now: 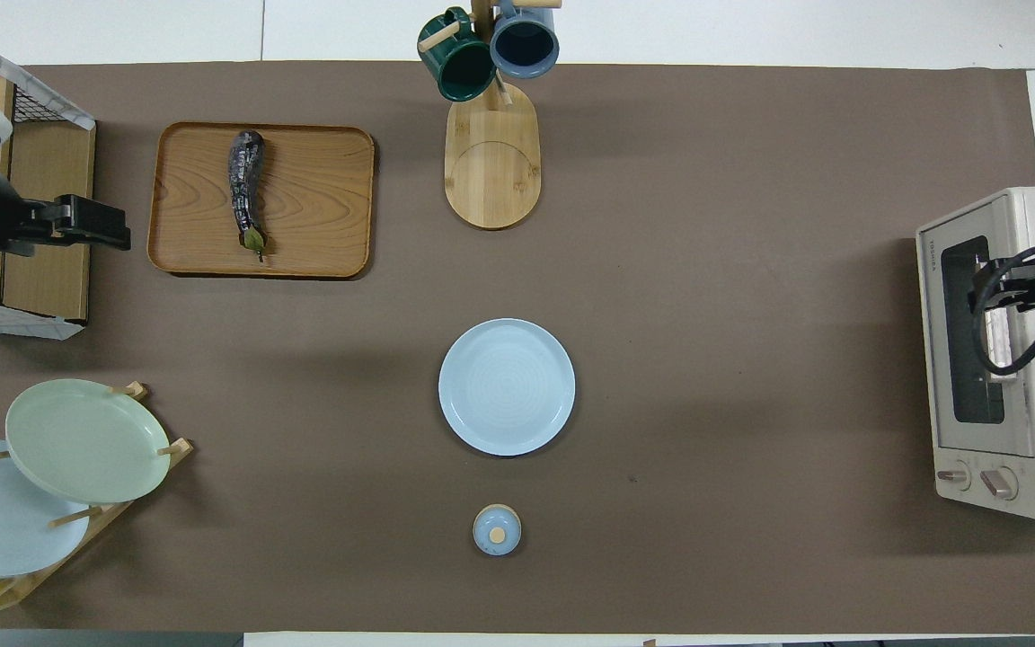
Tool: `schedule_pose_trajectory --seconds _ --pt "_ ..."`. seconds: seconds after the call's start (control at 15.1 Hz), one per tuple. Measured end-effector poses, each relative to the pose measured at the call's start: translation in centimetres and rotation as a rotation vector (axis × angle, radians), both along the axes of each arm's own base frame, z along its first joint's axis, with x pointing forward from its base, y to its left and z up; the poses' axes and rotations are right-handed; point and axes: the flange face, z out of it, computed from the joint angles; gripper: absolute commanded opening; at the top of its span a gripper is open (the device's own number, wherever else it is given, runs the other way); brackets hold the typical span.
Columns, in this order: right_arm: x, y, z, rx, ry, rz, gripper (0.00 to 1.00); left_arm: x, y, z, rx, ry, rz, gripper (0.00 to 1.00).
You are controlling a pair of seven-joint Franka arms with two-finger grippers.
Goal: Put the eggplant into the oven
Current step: 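Reach the left gripper down to the purple eggplant on the wooden tray, then grasp the eggplant with the left gripper and lift it off the tray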
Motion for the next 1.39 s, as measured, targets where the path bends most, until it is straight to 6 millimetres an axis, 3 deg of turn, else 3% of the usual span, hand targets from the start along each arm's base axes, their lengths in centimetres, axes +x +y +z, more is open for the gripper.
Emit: schedule_pose_trajectory --seconds 0.27,0.46,0.8,0.93,1.13,1.26,1.39 --pt "-0.5 -1.3 -2.2 -0.011 -0.02 -0.07 0.0 5.4 -0.3 -6.9 -0.032 0.056 0.007 1.0" --pt "-1.6 -4.0 -5.3 -0.022 -0.018 -0.144 0.0 9.5 -0.9 -12.7 -0.045 0.037 0.005 1.0" --pt "-2.5 -6.5 -9.4 -0.033 -0.025 -0.159 0.0 13.6 -3.9 -21.7 -0.045 0.008 -0.032 1.0" --pt "-2.7 -6.8 -10.1 -0.033 -0.026 -0.153 0.0 14.3 -4.0 -23.2 -0.025 -0.006 -0.046 1.0" --pt "-2.8 -6.9 -10.5 -0.032 -0.022 -0.152 0.0 14.3 -3.8 -23.6 -0.01 -0.008 -0.089 1.0" --pt "-2.9 -6.9 -10.9 -0.032 -0.016 -0.151 0.0 14.2 -3.9 -24.0 -0.01 -0.009 -0.109 0.91" --pt "-3.0 -6.9 -11.4 -0.031 -0.018 -0.15 0.0 13.9 -3.9 -25.0 -0.008 -0.009 -0.133 0.88"
